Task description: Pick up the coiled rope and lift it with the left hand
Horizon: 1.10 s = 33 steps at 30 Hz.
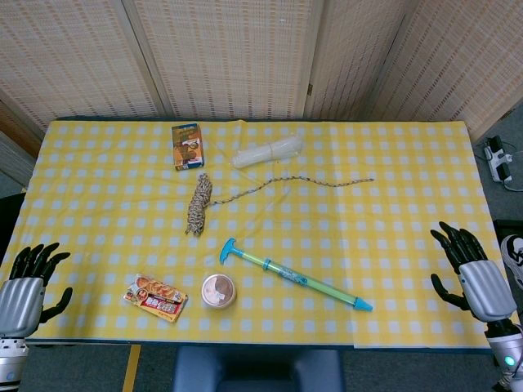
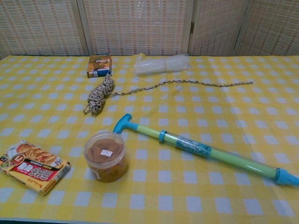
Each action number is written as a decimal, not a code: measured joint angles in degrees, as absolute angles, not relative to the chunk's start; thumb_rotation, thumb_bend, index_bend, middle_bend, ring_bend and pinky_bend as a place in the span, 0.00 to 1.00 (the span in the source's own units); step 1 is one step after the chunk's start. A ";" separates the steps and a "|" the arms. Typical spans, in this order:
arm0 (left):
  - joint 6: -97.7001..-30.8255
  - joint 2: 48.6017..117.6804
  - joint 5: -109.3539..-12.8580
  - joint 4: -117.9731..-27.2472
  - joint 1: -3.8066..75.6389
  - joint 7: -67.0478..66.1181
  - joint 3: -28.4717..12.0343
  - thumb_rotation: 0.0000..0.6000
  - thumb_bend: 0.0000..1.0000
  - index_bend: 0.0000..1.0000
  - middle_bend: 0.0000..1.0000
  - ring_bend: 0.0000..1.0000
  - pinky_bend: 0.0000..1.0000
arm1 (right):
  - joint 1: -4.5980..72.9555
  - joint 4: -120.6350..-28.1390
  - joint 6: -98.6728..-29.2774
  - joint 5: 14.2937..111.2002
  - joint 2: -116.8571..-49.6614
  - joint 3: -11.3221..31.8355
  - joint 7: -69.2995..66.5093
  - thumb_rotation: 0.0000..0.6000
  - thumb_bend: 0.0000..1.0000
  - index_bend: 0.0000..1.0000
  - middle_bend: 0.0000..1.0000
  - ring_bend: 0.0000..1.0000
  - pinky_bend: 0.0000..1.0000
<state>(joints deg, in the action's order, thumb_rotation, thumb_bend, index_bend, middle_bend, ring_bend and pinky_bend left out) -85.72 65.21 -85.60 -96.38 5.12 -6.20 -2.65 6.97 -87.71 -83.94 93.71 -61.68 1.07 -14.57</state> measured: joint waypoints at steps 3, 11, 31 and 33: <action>-85.74 65.22 -85.45 -96.62 5.13 -6.38 -2.71 1.00 0.40 0.24 0.15 0.09 0.00 | 7.13 -87.65 -83.72 93.44 -61.82 1.11 -14.62 1.00 0.49 0.00 0.00 0.03 0.00; -86.02 65.11 -85.91 -96.25 5.07 -5.52 -2.65 1.00 0.40 0.24 0.15 0.09 0.00 | 6.64 -87.99 -84.77 93.58 -61.48 0.76 -14.84 1.00 0.49 0.00 0.00 0.03 0.00; -71.12 63.23 -85.41 -100.33 18.96 -1.70 -8.99 1.00 0.40 0.19 0.15 0.12 0.08 | 4.49 -87.64 -88.61 94.94 -61.11 -0.30 -16.27 1.00 0.49 0.00 0.00 0.03 0.00; -67.44 63.68 -83.20 -100.78 22.01 -1.60 -10.52 1.00 0.40 0.18 0.15 0.12 0.08 | 4.41 -87.74 -88.72 95.08 -61.10 -0.39 -16.21 1.00 0.49 0.00 0.00 0.03 0.00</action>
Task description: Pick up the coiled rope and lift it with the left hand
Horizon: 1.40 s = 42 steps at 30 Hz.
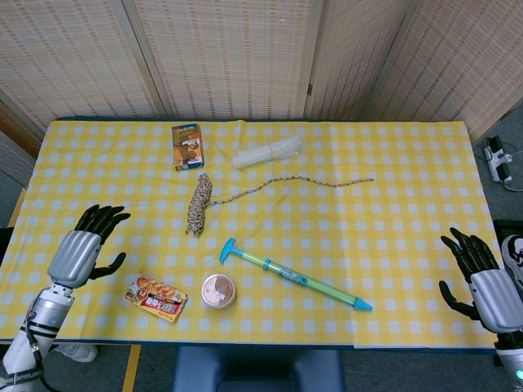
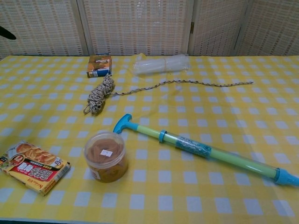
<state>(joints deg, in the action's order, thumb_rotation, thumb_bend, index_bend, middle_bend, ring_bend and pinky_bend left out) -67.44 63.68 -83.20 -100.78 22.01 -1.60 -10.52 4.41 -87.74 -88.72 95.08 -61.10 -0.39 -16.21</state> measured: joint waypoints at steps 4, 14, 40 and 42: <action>-61.34 65.81 -77.42 -100.82 27.71 -3.33 -13.24 1.00 0.39 0.16 0.15 0.11 0.09 | 4.22 -88.10 -88.98 95.35 -60.92 -0.58 -15.85 1.00 0.49 0.00 0.00 0.03 0.00; -53.90 75.28 -57.07 -96.09 39.56 -18.31 -17.03 1.00 0.32 0.13 0.15 0.14 0.12 | 3.57 -88.43 -89.20 94.91 -60.51 -0.85 -15.58 1.00 0.49 0.00 0.00 0.03 0.00; -56.34 97.68 -23.53 -73.13 57.36 -36.37 -19.21 1.00 0.25 0.05 0.10 0.09 0.11 | 3.90 -87.30 -86.05 91.84 -60.76 -0.36 -15.73 1.00 0.49 0.00 0.00 0.03 0.00; -56.31 98.61 -22.66 -71.41 57.72 -36.71 -19.37 1.00 0.25 0.05 0.10 0.08 0.11 | 3.83 -87.23 -85.94 91.59 -60.80 -0.36 -15.78 1.00 0.49 0.00 0.00 0.04 0.00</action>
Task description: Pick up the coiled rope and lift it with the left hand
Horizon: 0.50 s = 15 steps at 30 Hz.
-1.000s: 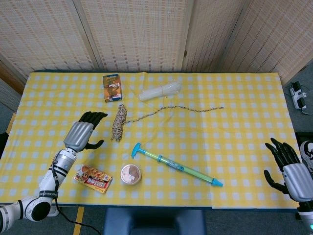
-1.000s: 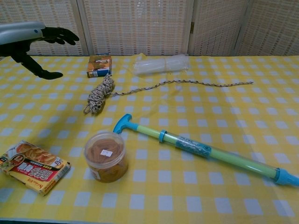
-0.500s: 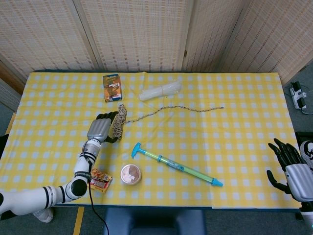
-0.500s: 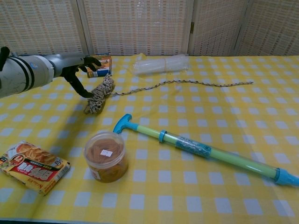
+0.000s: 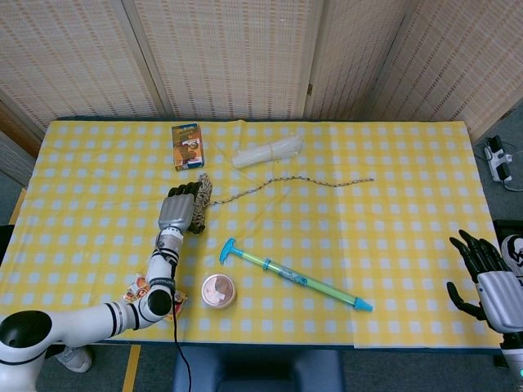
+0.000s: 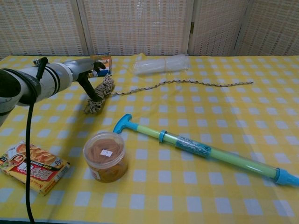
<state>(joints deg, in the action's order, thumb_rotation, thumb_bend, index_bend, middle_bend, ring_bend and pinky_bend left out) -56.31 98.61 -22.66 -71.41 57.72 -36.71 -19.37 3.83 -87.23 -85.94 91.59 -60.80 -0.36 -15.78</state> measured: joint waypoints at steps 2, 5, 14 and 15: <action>-55.95 99.35 -21.56 -69.94 57.91 -36.90 -19.57 1.00 0.25 0.05 0.09 0.08 0.11 | 3.69 -87.11 -85.87 91.27 -60.79 -0.35 -15.86 1.00 0.49 0.00 0.00 0.04 0.00; -55.10 100.11 -19.49 -68.90 58.13 -36.99 -20.26 1.00 0.25 0.04 0.09 0.08 0.11 | 3.54 -87.07 -85.92 91.02 -60.70 -0.25 -16.00 1.00 0.49 0.00 0.00 0.03 0.00; -54.34 102.53 -15.46 -66.38 59.54 -38.54 -21.76 1.00 0.25 0.04 0.09 0.08 0.13 | 3.59 -87.19 -85.62 90.89 -60.53 -0.10 -15.93 1.00 0.49 0.00 0.00 0.03 0.00; -54.37 102.81 -15.05 -65.89 59.63 -38.72 -21.82 1.00 0.25 0.04 0.09 0.09 0.15 | 3.58 -87.15 -85.57 90.85 -60.53 -0.10 -15.98 1.00 0.49 0.00 0.00 0.03 0.00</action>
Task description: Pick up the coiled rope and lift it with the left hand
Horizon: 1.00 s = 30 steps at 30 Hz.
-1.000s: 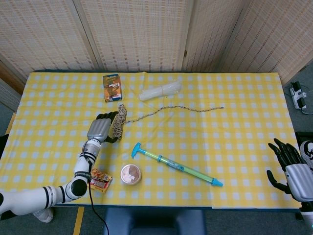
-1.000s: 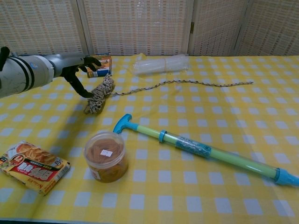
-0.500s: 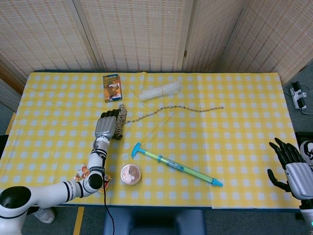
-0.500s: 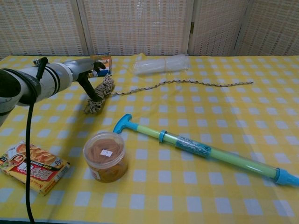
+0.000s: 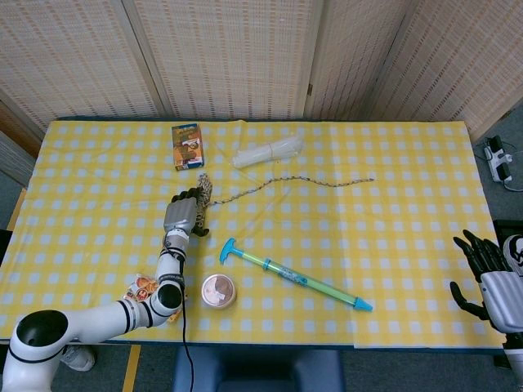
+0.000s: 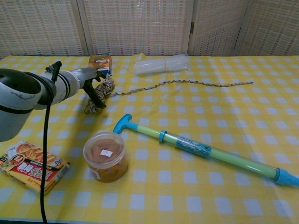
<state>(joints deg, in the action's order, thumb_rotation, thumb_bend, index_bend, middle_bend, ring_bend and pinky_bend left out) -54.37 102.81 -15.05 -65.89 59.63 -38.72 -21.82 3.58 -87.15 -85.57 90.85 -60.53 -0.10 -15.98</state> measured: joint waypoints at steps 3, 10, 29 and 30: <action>-54.68 103.82 -13.74 -63.75 59.95 -39.73 -21.93 1.00 0.25 0.06 0.09 0.12 0.19 | 3.49 -87.02 -85.50 90.65 -60.51 -0.10 -16.13 1.00 0.49 0.00 0.00 0.03 0.00; -55.40 106.44 -12.40 -57.83 60.09 -40.26 -23.21 1.00 0.26 0.17 0.17 0.22 0.34 | 3.36 -87.01 -85.53 90.56 -60.42 -0.01 -16.19 1.00 0.49 0.00 0.00 0.03 0.00; -53.15 110.89 -22.50 -50.55 58.43 -33.13 -24.93 1.00 0.26 0.35 0.31 0.36 0.45 | 3.46 -87.74 -84.85 90.14 -60.23 0.16 -15.15 1.00 0.49 0.00 0.00 0.04 0.00; -52.98 111.05 -22.57 -50.28 58.42 -33.23 -25.01 1.00 0.26 0.36 0.31 0.36 0.45 | 3.44 -87.76 -84.84 90.07 -60.22 0.19 -15.13 1.00 0.49 0.00 0.00 0.04 0.00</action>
<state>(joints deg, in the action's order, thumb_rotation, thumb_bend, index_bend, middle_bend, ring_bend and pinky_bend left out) -52.98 111.05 -22.57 -50.28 58.42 -33.23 -25.01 3.44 -87.76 -84.84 90.07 -60.22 0.19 -15.13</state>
